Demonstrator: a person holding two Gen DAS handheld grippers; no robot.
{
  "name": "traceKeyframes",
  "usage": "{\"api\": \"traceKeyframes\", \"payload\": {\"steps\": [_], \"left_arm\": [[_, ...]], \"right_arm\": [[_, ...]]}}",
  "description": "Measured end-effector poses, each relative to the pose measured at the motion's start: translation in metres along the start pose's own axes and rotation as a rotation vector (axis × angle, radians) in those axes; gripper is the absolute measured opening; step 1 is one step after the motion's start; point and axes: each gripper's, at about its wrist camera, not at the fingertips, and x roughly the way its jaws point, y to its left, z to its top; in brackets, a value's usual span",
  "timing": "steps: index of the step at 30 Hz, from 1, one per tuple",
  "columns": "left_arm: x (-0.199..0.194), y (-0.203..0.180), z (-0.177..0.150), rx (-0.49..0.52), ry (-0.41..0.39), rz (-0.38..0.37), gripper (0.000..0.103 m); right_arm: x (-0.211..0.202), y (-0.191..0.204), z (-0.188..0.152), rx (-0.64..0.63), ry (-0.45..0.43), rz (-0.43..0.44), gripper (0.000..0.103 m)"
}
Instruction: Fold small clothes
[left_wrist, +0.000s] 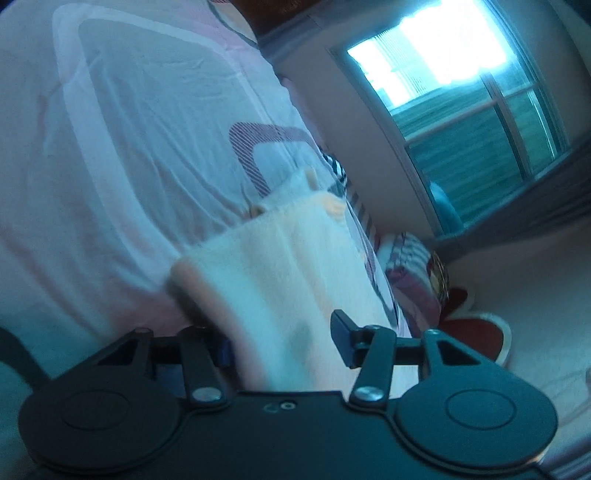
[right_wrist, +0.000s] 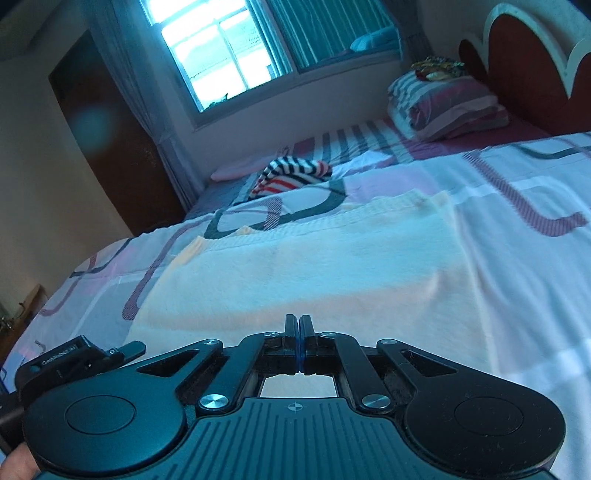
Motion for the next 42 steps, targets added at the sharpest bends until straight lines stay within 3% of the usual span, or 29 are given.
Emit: {"api": "traceKeyframes", "payload": {"steps": [5,8,17,22,24,26,29,33,36,42], "left_arm": [[0.009,-0.005,0.003,-0.004,-0.030,0.019,0.049],[0.013,-0.004,0.006,-0.009,-0.032,0.023,0.044],[0.023,0.010,0.016,-0.025,-0.011,0.029,0.007],[0.016,0.002,0.019,0.033,-0.008,0.017,0.007],[0.021,0.010,0.019,0.010,0.010,0.043,0.010],[0.020,0.009,0.021,0.016,0.017,0.033,0.007],[0.009,-0.013,0.023,0.123,-0.004,0.018,0.006],[-0.002,-0.075,0.014,0.425,-0.011,0.035,0.006],[-0.002,-0.124,-0.006,0.672,0.020,0.056,0.006],[0.008,-0.185,-0.069,0.956,0.113,-0.018,0.006]], "right_arm": [[0.032,0.007,0.009,-0.021,0.024,0.020,0.002],[0.048,0.008,0.014,-0.027,0.036,0.029,0.002],[0.082,0.011,0.011,-0.046,0.090,0.034,0.002],[0.087,0.009,0.008,-0.044,0.102,0.026,0.002],[0.088,0.008,0.005,-0.049,0.097,0.025,0.002],[0.089,0.006,0.007,-0.033,0.100,0.028,0.001],[0.089,0.007,0.009,-0.040,0.103,0.029,0.001],[0.089,0.000,0.010,-0.008,0.099,0.040,0.000],[0.071,-0.016,0.015,0.085,0.053,0.043,0.000],[0.004,-0.084,0.025,0.252,-0.068,-0.001,0.000]]}}
